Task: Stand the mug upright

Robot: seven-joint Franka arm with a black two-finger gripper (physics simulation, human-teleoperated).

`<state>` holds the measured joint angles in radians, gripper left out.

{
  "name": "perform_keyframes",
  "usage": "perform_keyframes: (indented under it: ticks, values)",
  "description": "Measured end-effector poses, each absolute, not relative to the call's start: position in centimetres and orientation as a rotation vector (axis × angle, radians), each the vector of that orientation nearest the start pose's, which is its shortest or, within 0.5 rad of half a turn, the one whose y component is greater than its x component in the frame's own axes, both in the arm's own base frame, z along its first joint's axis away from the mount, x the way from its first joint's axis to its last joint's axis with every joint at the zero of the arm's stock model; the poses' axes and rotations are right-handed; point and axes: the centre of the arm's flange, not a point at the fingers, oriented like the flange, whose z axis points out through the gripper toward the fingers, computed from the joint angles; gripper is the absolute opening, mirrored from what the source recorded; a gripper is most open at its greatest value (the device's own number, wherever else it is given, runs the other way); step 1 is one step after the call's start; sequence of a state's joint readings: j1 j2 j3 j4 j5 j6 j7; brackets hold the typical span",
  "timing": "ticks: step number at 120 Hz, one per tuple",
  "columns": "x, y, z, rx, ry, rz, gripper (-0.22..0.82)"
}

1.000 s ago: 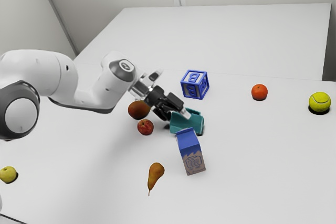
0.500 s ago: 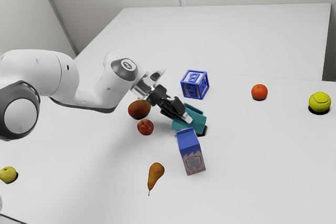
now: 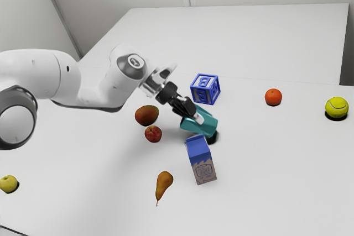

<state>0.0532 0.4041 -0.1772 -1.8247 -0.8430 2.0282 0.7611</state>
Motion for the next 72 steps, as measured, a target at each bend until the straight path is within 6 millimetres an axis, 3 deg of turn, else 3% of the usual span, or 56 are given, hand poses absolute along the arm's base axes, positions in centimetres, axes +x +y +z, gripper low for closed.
perform_keyframes:
  ticks: [25, 72]
  values:
    - [62.4, -11.8, 34.2, 2.419, -0.628, 0.052, -0.18]
    - [61.2, -14.8, 35.8, 2.794, -0.926, -0.11, -0.18]
